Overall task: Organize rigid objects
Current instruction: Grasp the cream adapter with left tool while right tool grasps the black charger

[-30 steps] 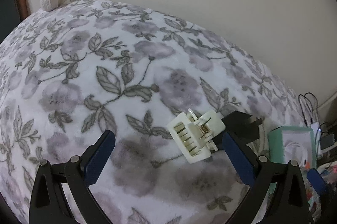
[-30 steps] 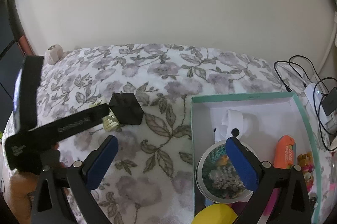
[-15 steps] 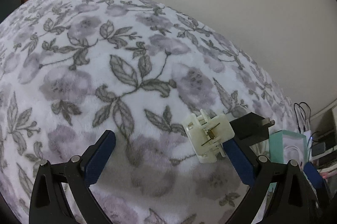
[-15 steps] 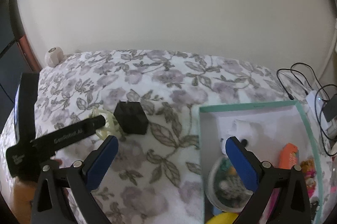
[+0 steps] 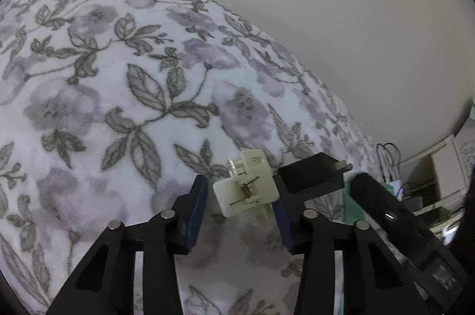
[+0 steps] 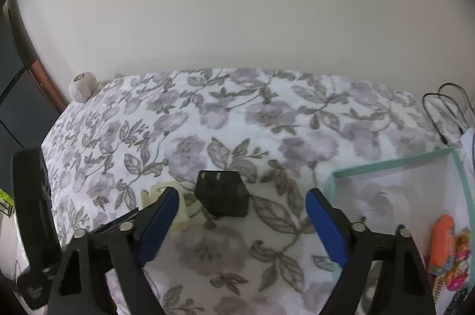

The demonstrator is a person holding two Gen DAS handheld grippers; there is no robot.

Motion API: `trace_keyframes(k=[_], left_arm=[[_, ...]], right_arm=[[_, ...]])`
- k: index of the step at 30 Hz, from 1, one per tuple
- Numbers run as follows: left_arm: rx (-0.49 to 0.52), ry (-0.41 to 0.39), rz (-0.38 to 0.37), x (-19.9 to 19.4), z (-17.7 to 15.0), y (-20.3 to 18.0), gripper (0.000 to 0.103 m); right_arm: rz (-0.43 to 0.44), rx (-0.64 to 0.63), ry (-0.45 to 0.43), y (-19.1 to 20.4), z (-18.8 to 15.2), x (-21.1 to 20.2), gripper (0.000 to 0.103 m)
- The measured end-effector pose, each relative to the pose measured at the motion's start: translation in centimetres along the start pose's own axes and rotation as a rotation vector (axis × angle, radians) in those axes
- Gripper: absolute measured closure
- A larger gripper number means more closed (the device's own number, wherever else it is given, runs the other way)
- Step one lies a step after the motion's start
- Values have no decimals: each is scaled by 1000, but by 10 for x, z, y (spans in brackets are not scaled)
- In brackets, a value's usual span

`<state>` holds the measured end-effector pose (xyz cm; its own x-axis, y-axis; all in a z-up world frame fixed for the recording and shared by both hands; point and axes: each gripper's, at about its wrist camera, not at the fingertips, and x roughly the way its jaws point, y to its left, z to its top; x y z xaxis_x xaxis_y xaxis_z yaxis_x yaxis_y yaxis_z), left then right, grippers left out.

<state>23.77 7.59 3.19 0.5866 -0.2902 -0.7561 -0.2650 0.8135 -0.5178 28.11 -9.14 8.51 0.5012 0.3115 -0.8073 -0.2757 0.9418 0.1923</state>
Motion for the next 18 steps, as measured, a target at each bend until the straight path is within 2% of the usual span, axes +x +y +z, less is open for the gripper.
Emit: trace_keyframes(k=[4, 8, 18], left_arm=[[12, 0, -8, -1, -1, -2, 65], [17, 4, -12, 2, 0, -4, 66], [14, 11, -30, 4, 0, -2, 66]], right_arm=[[8, 33, 35, 1, 3, 14, 29], [20, 54, 59, 2, 4, 24, 41], [3, 43, 89, 15, 9, 40, 54]])
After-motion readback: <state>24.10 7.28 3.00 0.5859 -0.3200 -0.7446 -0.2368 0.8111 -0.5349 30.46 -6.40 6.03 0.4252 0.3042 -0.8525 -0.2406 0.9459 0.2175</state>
